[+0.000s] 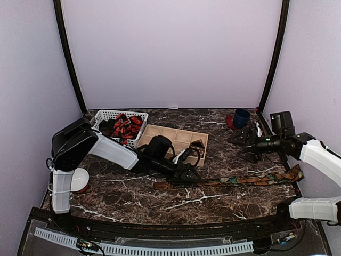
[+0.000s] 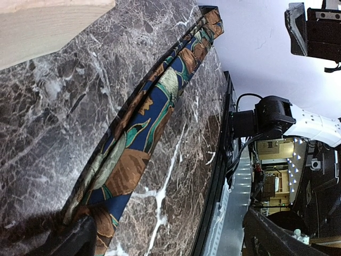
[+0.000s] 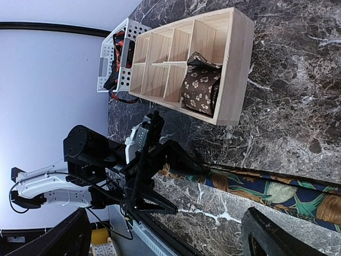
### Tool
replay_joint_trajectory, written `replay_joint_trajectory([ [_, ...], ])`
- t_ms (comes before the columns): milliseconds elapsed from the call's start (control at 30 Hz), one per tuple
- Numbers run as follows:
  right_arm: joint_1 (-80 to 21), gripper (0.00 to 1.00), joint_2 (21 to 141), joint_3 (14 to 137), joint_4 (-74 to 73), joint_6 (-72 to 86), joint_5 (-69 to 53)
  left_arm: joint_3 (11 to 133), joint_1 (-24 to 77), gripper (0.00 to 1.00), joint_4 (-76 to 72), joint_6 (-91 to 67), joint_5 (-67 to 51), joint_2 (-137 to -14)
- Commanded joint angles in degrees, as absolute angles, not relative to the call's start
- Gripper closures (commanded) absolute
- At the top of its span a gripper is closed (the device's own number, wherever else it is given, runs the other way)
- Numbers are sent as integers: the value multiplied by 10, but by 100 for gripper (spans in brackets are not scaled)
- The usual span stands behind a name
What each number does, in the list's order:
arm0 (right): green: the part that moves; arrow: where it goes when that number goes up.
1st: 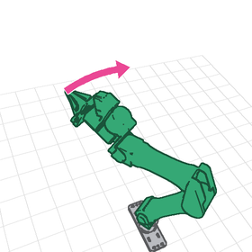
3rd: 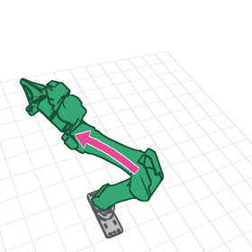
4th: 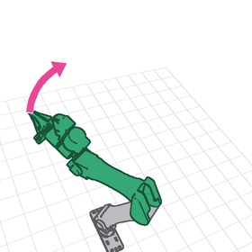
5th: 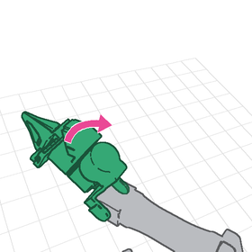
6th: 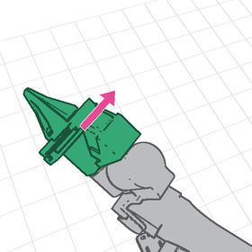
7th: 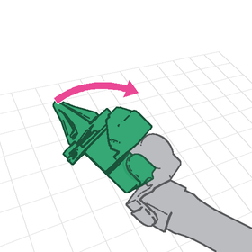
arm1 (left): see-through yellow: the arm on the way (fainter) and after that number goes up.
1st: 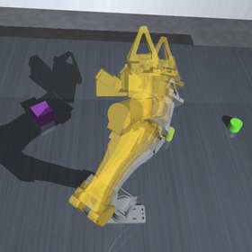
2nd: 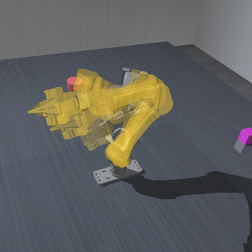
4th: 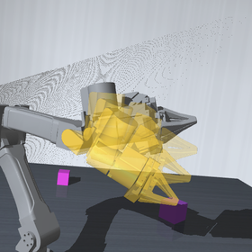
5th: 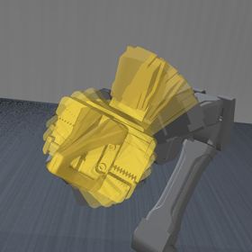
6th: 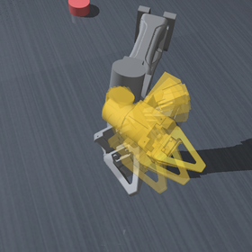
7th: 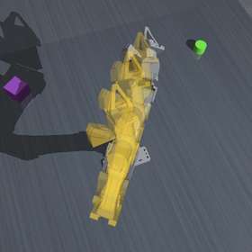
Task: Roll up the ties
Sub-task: Smooth out the tie at the center of the board.
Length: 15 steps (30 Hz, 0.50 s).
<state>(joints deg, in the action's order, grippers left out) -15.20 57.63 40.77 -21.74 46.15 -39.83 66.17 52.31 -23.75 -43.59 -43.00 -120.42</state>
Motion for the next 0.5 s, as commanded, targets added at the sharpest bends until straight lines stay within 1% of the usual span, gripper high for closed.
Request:
replay_joint_trajectory([
  [0, -149, 2, 571, 403, -212, 450, -399, 649, 528, 1, -204, -427, -386, -1189],
  [133, -148, 2, 569, 406, -218, 442, -402, 716, 557, 1, -137, -355, -380, -1160],
  [200, -149, 2, 567, 406, -219, 439, -402, 729, 567, 1, -141, -350, -376, -1160],
  [300, -149, 2, 566, 405, -220, 440, -402, 747, 574, 1, -164, -361, -377, -1177],
  [467, -148, 2, 561, 403, -225, 441, -400, 798, 582, 1, -154, -354, -385, -1230],
])
